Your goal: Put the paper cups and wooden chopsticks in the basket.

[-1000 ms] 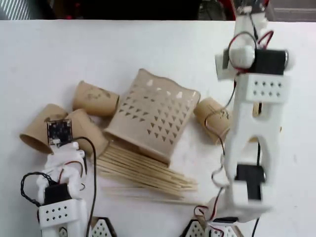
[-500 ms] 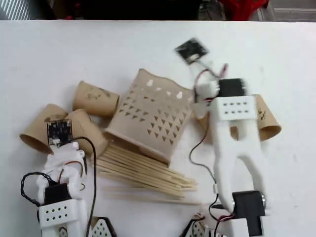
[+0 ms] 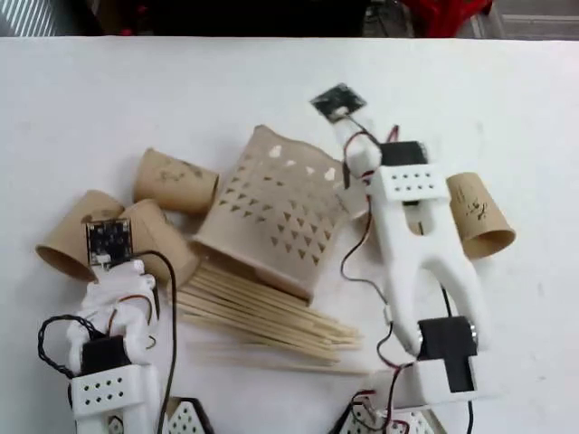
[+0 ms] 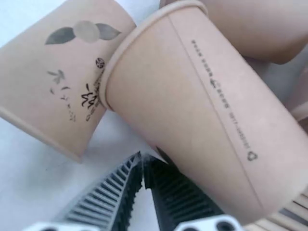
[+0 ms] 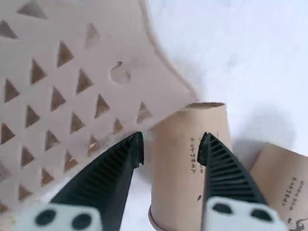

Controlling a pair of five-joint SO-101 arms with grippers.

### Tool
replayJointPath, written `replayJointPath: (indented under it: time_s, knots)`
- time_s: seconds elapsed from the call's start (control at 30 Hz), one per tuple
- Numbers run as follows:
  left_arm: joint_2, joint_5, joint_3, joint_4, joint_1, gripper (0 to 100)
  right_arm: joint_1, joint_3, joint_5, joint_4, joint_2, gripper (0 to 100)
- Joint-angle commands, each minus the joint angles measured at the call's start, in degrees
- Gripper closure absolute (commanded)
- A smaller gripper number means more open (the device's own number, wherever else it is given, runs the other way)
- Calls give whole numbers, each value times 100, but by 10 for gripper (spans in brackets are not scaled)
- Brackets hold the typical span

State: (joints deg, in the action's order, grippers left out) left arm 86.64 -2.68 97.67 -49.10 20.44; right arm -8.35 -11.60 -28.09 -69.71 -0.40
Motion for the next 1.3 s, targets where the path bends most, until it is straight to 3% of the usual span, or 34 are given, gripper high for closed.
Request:
replayJointPath:
  time_s: [0.0, 0.53, 0.87, 1.03, 1.27]
  knots:
    - [48, 0, -26, 0, -4, 965, 347, 26, 97, 75, 110, 807]
    - [48, 0, -26, 0, -4, 965, 1754, -26, -9, 655, 752, 807]
    - [48, 0, -26, 0, -4, 965, 1385, -18, -35, 505, 13, 807]
    - [48, 0, -26, 0, -4, 965, 927, 703, 1415, -75, -462, 807]
    - [48, 0, -26, 0, -4, 965, 470, 2681, 4475, -989, 453, 804]
